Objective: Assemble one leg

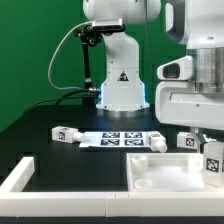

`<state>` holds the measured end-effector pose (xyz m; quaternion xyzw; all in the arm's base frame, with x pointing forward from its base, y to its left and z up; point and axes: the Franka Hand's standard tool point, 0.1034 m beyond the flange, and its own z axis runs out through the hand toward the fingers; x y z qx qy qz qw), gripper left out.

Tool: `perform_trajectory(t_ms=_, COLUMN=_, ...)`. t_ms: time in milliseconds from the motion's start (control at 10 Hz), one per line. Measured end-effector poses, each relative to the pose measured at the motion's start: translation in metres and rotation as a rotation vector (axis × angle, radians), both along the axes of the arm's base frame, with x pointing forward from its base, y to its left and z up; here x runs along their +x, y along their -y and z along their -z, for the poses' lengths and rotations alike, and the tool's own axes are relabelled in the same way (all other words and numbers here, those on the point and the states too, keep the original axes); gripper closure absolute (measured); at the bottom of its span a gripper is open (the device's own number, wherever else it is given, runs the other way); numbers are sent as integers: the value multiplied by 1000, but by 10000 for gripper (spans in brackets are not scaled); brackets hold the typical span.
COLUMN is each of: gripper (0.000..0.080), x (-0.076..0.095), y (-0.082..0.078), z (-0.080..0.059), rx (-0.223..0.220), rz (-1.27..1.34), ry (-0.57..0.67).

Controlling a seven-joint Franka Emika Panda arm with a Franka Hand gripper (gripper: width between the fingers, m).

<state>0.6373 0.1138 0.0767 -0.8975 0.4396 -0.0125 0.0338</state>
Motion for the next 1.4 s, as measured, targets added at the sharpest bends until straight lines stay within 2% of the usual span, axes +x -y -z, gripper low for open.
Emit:
perform_trajectory(t_ms=200, gripper=514, x=2, y=1, z=1, rx=77, rz=443, ry=-9)
perform_trajectory(t_ms=300, gripper=513, x=1, y=-2, z=1, rx=79, rz=522, ry=-15)
perform_trajectory(t_ms=500, gripper=512, x=1, y=-2, z=1, rx=80, rz=511, ry=-14)
perform_trajectory(t_ms=600, gripper=405, x=1, y=-2, z=1, rx=78, rz=468, ry=-11)
perform_trajectory(t_ms=700, gripper=270, x=1, y=-2, z=1, rx=66, rz=302, ry=3)
perform_trajectory(t_ms=800, gripper=270, x=1, y=-3, z=2, rx=43, rz=67, ry=22)
perform_trajectory(t_ms=900, gripper=175, x=0, y=-6, z=5, rx=29, rz=-138, ry=33)
perform_trajectory(t_ms=1200, gripper=151, x=1, y=-4, z=5, rx=16, rz=-303, ry=44)
perform_trajectory(t_ms=1300, gripper=151, x=1, y=-2, z=4, rx=-1, rz=-427, ry=51)
perform_trajectory(t_ms=1400, gripper=150, x=5, y=1, z=2, rx=-52, rz=-657, ry=66)
